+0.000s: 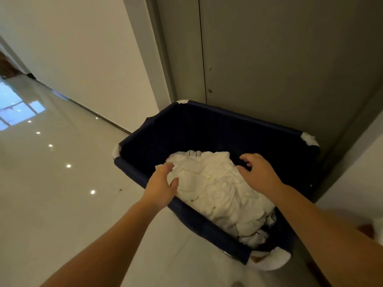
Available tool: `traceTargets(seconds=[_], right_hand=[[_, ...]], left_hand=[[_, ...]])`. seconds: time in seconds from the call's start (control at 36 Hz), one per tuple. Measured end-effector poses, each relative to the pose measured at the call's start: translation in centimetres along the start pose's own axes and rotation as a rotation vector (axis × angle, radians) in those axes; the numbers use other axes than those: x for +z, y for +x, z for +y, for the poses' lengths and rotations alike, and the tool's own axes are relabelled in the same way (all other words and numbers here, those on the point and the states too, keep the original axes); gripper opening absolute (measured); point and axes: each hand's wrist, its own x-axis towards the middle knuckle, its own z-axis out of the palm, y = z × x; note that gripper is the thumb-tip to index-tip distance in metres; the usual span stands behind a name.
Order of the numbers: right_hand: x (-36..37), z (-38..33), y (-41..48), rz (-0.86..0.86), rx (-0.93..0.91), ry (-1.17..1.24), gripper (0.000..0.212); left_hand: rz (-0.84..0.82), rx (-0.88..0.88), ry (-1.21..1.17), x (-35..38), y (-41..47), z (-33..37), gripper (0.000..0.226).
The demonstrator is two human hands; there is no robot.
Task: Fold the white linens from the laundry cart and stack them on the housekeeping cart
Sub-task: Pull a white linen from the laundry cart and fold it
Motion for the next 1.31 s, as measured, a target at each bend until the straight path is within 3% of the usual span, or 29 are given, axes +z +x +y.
traceTargets(seconds=[0.31, 0.67, 0.89, 1.03, 1.31], right_hand=[[3.8, 3.6, 6.1, -0.030, 0.177, 0.064, 0.032], [12.9, 6.0, 10.6, -0.004, 0.587, 0.040, 0.034], [21.3, 5.6, 13.6, -0.079, 0.796, 0.036, 0.030], [26.5, 7.8, 16.3, -0.162, 0.831, -0.003, 0.028], [37.9, 14.7, 19.1, -0.315, 0.811, -0.021, 0.031]], left_hand=[[-0.106, -0.121, -0.119, 4.7, 6.3, -3.4, 0.043], [-0.439, -0.004, -0.164, 9.8, 20.0, -12.4, 0.041], [-0.641, 0.072, 0.007, 13.0, 30.4, -20.4, 0.039], [-0.737, 0.092, 0.130, 17.8, 34.5, -25.7, 0.039], [-0.811, 0.326, 0.382, 30.1, 36.9, -34.1, 0.050]])
